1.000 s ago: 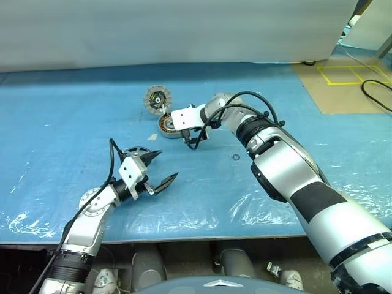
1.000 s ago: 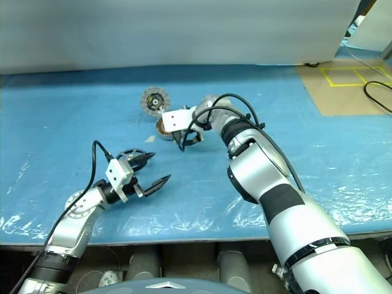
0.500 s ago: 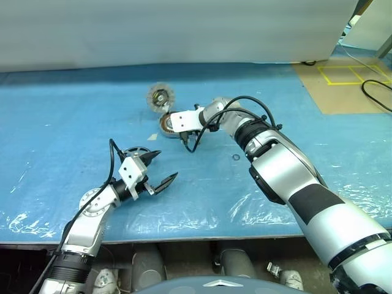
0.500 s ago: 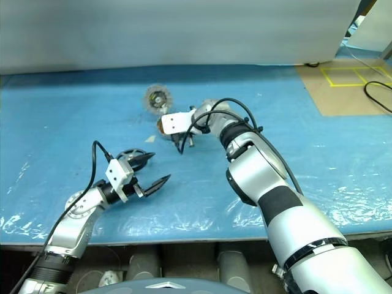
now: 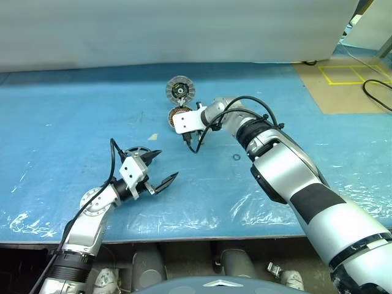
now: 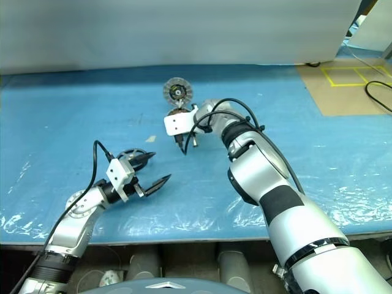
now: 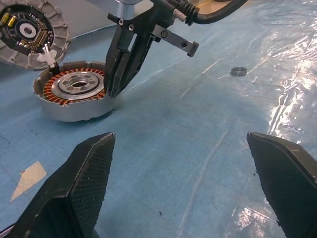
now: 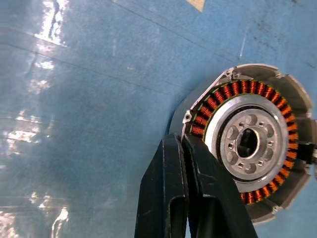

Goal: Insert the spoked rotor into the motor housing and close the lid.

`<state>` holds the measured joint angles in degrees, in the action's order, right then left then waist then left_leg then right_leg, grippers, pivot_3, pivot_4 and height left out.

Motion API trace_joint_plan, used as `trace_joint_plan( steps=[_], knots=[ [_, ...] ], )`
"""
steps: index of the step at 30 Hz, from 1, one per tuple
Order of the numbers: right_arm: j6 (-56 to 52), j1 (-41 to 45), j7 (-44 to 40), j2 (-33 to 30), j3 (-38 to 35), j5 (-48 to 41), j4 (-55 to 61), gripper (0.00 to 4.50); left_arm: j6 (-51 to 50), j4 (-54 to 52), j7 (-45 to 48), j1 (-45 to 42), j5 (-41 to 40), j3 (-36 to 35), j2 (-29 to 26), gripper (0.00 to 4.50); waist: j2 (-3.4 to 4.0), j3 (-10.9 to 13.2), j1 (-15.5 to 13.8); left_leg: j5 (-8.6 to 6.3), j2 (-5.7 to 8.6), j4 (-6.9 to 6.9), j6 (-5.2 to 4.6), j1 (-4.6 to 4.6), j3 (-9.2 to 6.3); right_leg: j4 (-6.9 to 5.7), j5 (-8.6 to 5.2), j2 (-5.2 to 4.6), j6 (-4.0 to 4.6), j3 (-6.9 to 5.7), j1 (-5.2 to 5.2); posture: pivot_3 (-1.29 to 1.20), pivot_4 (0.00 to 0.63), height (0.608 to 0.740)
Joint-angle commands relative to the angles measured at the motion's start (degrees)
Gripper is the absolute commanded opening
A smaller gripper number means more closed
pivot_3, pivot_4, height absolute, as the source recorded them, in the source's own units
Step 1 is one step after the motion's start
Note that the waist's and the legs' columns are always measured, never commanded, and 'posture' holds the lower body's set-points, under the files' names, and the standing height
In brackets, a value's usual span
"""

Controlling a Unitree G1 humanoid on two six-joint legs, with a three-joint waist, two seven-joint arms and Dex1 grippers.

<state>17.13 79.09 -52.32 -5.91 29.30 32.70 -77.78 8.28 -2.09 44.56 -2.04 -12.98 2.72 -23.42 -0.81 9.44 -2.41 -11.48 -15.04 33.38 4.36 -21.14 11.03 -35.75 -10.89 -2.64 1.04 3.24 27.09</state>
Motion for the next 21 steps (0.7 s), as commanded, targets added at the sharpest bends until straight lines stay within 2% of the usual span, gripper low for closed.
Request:
trace_joint_plan(
  steps=[1,7,11,15,21],
  knots=[
    [1.3,0.0,-7.0,-0.5,-1.7,-2.4,1.7,0.03,0.8,-1.5,-0.3,0.1,-0.2,-0.3,-0.1,4.5,0.0,0.0,0.0,0.0,0.0,0.0,-0.01,0.0,0.0,0.0,0.0,0.0,0.0,0.0,0.0,0.0,0.15,0.74],
    [2.9,-2.5,-17.2,-2.1,-3.3,-5.8,6.6,0.03,0.8,-1.7,-0.2,0.4,-0.3,-0.1,-0.1,4.5,0.0,0.0,0.0,0.0,-0.02,0.0,-0.02,0.01,0.0,-0.01,-0.01,0.01,0.02,-0.02,0.0,0.0,0.15,0.74],
    [2.3,-6.8,-22.9,-3.7,-3.5,-8.4,14.0,0.03,0.6,-1.7,-0.1,0.3,-0.3,0.3,0.1,4.5,-0.01,0.0,-0.1,0.01,-0.02,0.03,-0.04,0.01,0.0,-0.02,-0.01,0.0,0.02,-0.02,-0.02,0.0,0.15,0.74],
    [-1.4,-14.4,-28.8,-6.5,-2.4,-10.7,26.5,0.03,0.5,-1.6,0.0,0.1,-0.3,0.2,0.0,4.5,-0.02,0.0,-0.1,0.05,-0.02,0.05,-0.1,0.02,0.0,-0.02,-0.01,0.0,0.02,-0.02,-0.05,0.0,0.15,0.74],
    [-13.8,-28.3,-36.2,-12.8,-1.3,-15.0,52.9,0.03,0.4,-1.8,0.4,0.4,-0.5,0.2,-0.3,4.5,-0.07,-0.1,-0.3,0.05,0.0,0.06,-0.1,0.12,-0.07,0.0,-0.01,0.01,0.01,-0.05,-0.21,0.0,0.15,0.74]
  ],
)
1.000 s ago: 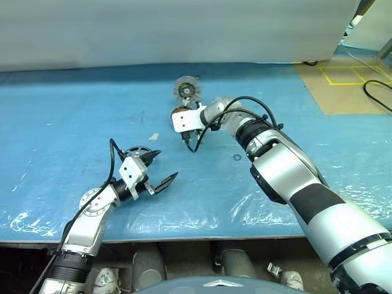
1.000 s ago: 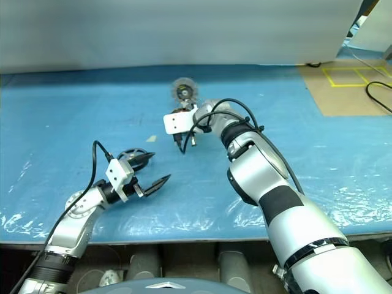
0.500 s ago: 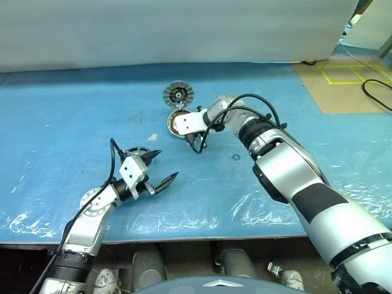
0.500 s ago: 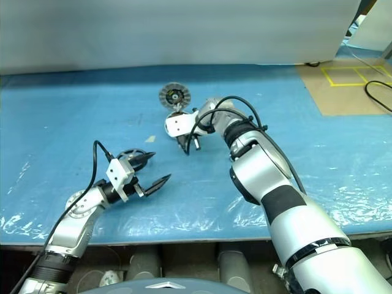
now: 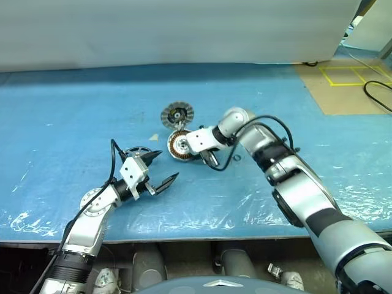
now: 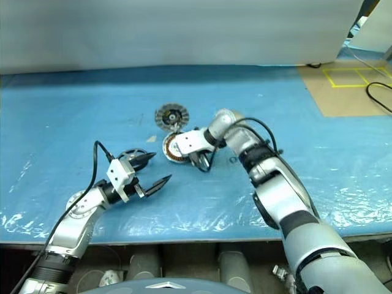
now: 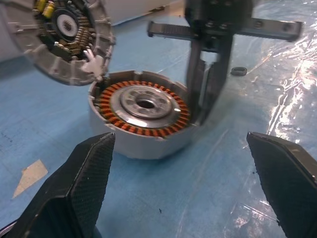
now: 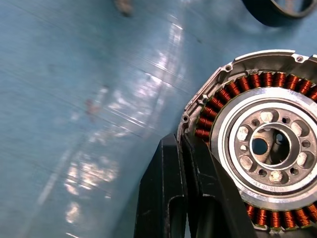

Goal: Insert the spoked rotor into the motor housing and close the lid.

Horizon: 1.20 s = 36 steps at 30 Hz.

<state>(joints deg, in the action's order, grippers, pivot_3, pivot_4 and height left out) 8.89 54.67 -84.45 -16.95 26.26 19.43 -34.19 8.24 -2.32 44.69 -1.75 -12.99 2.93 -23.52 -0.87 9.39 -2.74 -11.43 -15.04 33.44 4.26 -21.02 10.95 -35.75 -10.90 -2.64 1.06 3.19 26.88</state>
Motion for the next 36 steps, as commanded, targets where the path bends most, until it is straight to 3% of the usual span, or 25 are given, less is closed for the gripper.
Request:
trace_joint_plan(
  steps=[1,8,16,19,23,27,31,36],
  knots=[
    [-7.6,-5.2,-4.7,-2.5,1.8,-2.6,12.5,0.03,0.4,-1.6,0.4,0.1,-0.5,0.1,-0.2,4.5,-0.02,0.0,0.0,-0.01,0.0,0.0,0.02,0.04,-0.01,-0.01,0.0,0.0,0.0,0.0,-0.04,0.0,0.15,0.74],
    [-19.4,-8.5,-5.8,-5.0,1.9,-8.1,26.4,0.03,0.0,-3.3,1.4,1.1,-1.2,0.3,-0.5,4.5,-0.02,0.0,0.2,-0.04,0.02,0.0,0.09,0.16,-0.07,-0.01,-0.01,0.0,-0.02,0.02,-0.15,0.0,0.15,0.74],
    [-20.0,-7.7,-1.6,-4.4,2.9,-9.5,24.9,0.03,-0.2,-5.4,2.2,4.1,-1.7,0.2,-1.1,4.5,-0.02,0.0,0.4,-0.04,0.03,0.0,0.1,0.13,-0.1,0.04,-0.01,0.0,-0.02,0.02,-0.15,0.0,0.15,0.74],
    [-19.9,-7.2,0.5,-3.5,1.5,-11.1,23.5,0.64,-0.3,-6.7,2.3,5.8,-2.0,-0.4,-1.8,4.5,-0.02,0.0,0.4,-0.04,0.03,0.0,0.1,0.14,-0.1,0.03,-0.01,0.01,-0.02,0.02,-0.14,0.0,0.15,0.74],
    [-25.5,-6.0,-0.5,-4.4,-4.6,-18.8,24.2,1.94,-0.8,-7.8,2.3,7.1,-2.2,-0.4,-2.2,4.5,-0.02,0.0,0.2,-0.05,0.04,0.0,0.1,0.12,-0.11,0.03,-0.01,0.0,-0.02,0.02,-0.15,0.0,0.15,0.74],
    [-31.3,-5.6,-3.5,-9.3,-9.1,-25.2,26.9,1.94,-1.1,-7.8,2.8,7.5,-2.3,0.4,-2.0,4.5,-0.02,0.0,-0.4,-0.04,0.1,0.0,0.09,0.05,-0.12,0.06,-0.01,-0.03,-0.02,0.0,-0.15,0.0,0.15,0.74],
    [-35.2,-7.8,-0.7,-13.3,-13.3,-29.2,29.9,1.94,-1.2,-6.7,3.4,6.0,-2.5,1.2,-1.2,4.5,-0.02,0.0,-1.0,-0.02,0.12,0.0,0.12,0.04,-0.12,0.11,-0.01,-0.02,-0.03,0.01,-0.16,0.0,0.15,0.74],
    [-39.8,-16.3,2.0,-19.2,-14.5,-30.9,38.9,1.94,-1.2,-4.5,4.7,3.8,-2.5,3.0,-0.2,4.5,-0.02,0.0,-1.3,0.02,0.08,-0.06,0.19,0.12,-0.17,0.09,-0.05,0.01,-0.08,0.03,-0.15,0.0,0.15,0.74]
  ],
)
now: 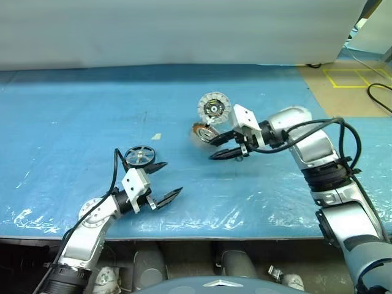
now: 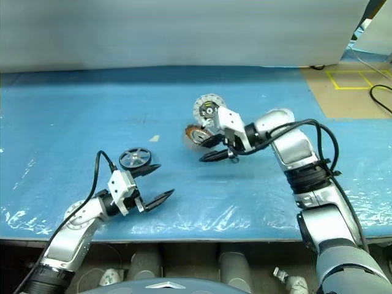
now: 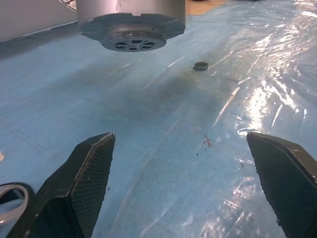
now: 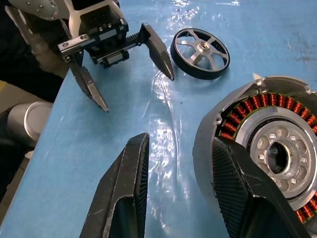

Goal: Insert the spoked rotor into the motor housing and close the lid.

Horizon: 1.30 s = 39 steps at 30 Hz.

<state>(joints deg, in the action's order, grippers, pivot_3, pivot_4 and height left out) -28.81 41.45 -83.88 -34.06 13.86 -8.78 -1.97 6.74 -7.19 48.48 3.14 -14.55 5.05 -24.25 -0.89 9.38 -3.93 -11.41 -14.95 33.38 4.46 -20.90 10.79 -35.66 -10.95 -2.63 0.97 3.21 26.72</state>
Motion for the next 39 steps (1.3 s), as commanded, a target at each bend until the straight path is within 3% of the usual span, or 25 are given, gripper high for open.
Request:
trace_joint_plan(
  steps=[1,10,21,27,39],
  knots=[
    [-2.8,-4.4,2.1,-2.9,-2.2,-3.0,8.1,1.94,0.4,0.7,1.2,-1.5,-1.0,1.1,0.7,4.5,0.0,0.0,-0.1,0.02,0.02,0.0,0.03,-0.02,0.0,0.01,0.0,-0.01,0.0,0.0,0.0,0.0,0.15,0.74],
    [0.0,-6.9,8.5,-2.3,3.6,0.9,11.9,1.94,0.4,3.0,2.7,-4.5,-1.3,1.4,0.8,4.5,0.01,0.0,0.2,0.02,0.1,0.02,0.05,0.07,-0.16,-0.09,0.0,0.0,-0.01,0.06,-0.01,0.0,0.15,0.74],
    [15.1,1.1,8.2,1.5,16.1,11.3,-0.7,1.94,0.7,1.3,0.7,-2.4,-0.6,1.4,1.2,4.5,0.01,0.0,0.2,0.03,0.16,0.05,0.07,-0.1,-0.28,-0.02,0.0,-0.03,-0.02,-0.04,0.0,0.0,0.15,0.74],
    [20.5,4.9,8.0,4.0,16.9,13.8,-7.1,0.02,0.6,0.5,-0.4,-1.7,-0.4,1.2,1.0,4.5,0.01,0.0,0.2,0.03,0.16,0.12,0.06,-0.08,-0.3,-0.08,0.0,-0.04,-0.02,-0.04,-0.03,0.0,0.15,0.74],
    [23.7,6.9,7.2,6.3,16.2,15.0,-9.4,0.02,0.8,0.4,-1.3,-1.8,-0.2,1.6,1.0,4.5,0.0,0.0,0.4,0.02,0.15,0.22,0.05,-0.09,-0.37,-0.08,0.0,-0.03,-0.02,-0.08,-0.09,0.0,0.15,0.74]
  ],
)
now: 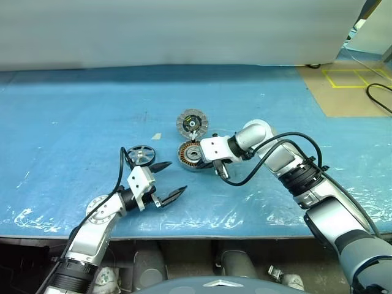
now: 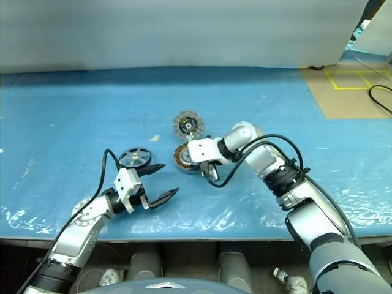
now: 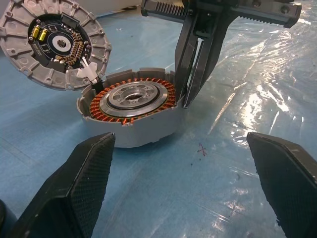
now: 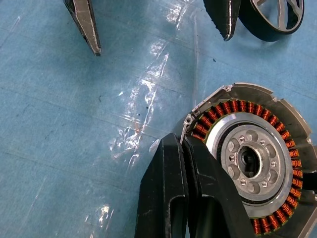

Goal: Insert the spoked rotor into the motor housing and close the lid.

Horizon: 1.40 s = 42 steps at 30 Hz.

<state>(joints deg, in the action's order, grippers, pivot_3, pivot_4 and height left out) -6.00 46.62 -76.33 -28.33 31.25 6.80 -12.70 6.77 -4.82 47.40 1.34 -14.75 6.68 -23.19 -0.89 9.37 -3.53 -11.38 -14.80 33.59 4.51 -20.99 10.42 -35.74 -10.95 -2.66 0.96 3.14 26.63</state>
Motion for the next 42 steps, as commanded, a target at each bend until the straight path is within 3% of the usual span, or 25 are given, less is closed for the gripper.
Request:
trace_joint_plan(
  steps=[1,8,19,32,42],
  knots=[
    [1.0,1.8,-0.4,0.6,-1.2,-0.6,1.3,0.02,0.7,-1.9,-0.2,0.0,0.0,0.0,0.0,4.5,0.0,0.0,0.1,0.0,0.0,0.0,0.0,0.0,0.0,0.0,0.0,0.0,0.0,0.0,0.0,0.0,0.15,0.74],
    [2.3,2.2,0.1,1.8,-1.8,-0.9,1.5,2.22,0.7,-1.8,-0.2,-0.1,0.1,0.1,0.1,4.5,0.0,0.0,0.5,0.0,0.0,0.03,-0.01,-0.01,-0.02,0.0,0.0,-0.01,0.0,-0.02,-0.02,0.0,0.15,0.74],
    [-1.1,0.4,0.1,1.8,-6.4,-6.5,5.7,2.22,0.7,-2.1,0.0,0.1,0.0,0.1,-0.1,4.5,0.0,0.0,0.8,-0.04,0.0,0.06,-0.07,-0.01,-0.09,0.01,0.0,-0.01,0.0,-0.07,-0.08,0.0,0.15,0.74],
    [-7.3,-13.0,12.6,-3.3,-21.8,-12.9,10.8,2.22,1.1,-0.7,1.7,-2.7,-0.8,0.1,0.3,4.5,0.0,0.0,0.6,-0.03,0.05,0.07,-0.04,0.14,-0.16,0.05,0.0,-0.07,0.0,-0.1,-0.31,0.0,0.15,0.74],
    [-10.8,-21.2,17.3,-8.2,-27.1,-13.5,7.6,2.22,1.6,1.2,3.2,-4.0,-0.6,0.4,0.9,4.5,0.0,0.0,0.9,0.0,0.07,0.06,0.0,0.14,-0.17,0.09,-0.01,-0.06,-0.02,-0.09,-0.33,0.0,0.15,0.74]
  ],
)
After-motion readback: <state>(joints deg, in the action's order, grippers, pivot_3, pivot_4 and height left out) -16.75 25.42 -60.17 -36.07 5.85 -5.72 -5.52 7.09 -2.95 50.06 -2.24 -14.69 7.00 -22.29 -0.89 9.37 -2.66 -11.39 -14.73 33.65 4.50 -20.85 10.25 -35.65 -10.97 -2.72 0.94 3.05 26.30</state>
